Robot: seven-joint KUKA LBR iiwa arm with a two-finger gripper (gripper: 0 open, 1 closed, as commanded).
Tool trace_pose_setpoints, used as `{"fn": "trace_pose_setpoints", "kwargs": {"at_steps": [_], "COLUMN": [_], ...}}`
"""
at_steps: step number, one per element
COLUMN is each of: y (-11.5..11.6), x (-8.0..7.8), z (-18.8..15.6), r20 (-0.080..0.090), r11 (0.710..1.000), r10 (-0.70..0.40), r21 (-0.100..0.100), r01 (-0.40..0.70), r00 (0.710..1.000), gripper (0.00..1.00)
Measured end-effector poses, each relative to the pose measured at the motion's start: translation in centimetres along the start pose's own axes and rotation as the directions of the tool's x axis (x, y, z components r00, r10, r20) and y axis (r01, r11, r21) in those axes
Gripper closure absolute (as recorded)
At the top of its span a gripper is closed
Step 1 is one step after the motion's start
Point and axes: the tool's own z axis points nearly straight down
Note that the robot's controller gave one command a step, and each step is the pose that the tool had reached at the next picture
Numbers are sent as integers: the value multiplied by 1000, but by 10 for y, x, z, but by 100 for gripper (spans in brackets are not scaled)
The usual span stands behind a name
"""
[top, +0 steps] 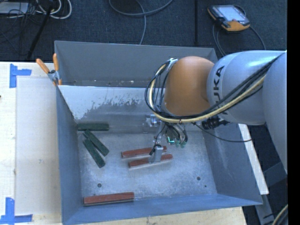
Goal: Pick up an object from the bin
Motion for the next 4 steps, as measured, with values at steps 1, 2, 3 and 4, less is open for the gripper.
{"fn": "trace_pose_setpoints", "kwargs": {"at_steps": [1,2,3,4], "y": [0,-1,3,11], "x": [-2,-1,20,8], "z": [-5,-3,7,0], "r20": [7,12,-10,21], "r11": [1000,1000,1000,996], "r10": [2,3,24,-86], "r21": [0,-1,2,0], "r01": [-2,-3,-24,86], "r00": [1000,1000,1000,996], "gripper": [0,0,0,0]}}
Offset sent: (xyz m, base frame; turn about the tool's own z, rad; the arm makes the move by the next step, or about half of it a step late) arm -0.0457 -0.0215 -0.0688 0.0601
